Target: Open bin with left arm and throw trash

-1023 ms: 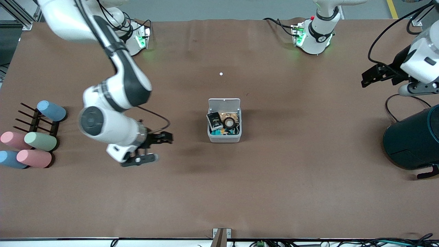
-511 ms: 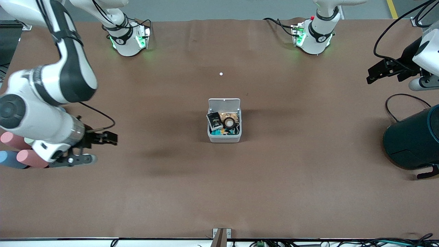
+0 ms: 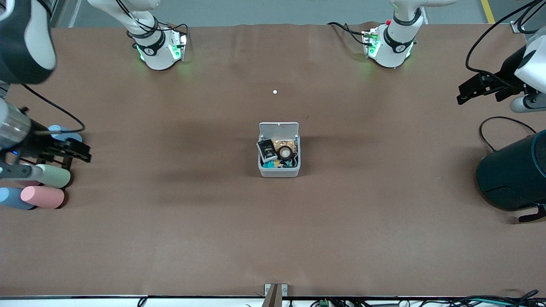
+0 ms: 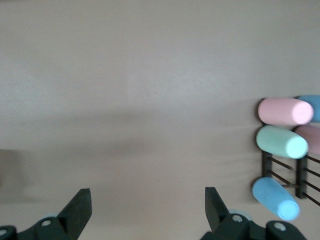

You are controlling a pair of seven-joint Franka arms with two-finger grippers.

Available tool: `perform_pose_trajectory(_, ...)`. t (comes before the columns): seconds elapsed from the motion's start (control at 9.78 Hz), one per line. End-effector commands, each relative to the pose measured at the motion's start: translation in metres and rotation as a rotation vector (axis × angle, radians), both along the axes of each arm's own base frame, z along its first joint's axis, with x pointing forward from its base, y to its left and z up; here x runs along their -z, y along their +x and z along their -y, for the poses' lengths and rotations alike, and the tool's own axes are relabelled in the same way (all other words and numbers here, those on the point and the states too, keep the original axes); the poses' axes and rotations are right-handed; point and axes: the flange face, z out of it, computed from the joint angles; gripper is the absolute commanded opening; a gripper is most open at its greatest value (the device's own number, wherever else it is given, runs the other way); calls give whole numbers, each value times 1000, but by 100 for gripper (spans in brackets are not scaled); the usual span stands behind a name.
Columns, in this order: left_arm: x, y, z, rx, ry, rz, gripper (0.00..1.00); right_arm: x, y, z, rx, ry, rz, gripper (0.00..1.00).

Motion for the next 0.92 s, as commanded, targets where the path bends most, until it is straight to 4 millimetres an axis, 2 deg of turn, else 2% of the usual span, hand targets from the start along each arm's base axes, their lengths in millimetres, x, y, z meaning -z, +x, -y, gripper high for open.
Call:
perform_pose_trajectory(0.0,-11,0,-4,23,-6,9,100,-49,-38,-1,11,-18,37,100)
perform_pose_trajectory(0.31,-12,-1,-2,12,-5,11,100,-85,-72,14,49,26,30,100)
perform_pose_trajectory(0.41,-12,-1,-2,10,-5,11,100,-86,-74,11,45,25,27,100)
perform_pose_trajectory(0.61,-12,-1,-2,10,-5,11,100,-90,-79,20,62,28,34,100)
perform_pose_trajectory(0.82,-12,-1,-2,9,-5,11,100,-89,-78,21,63,27,30,100)
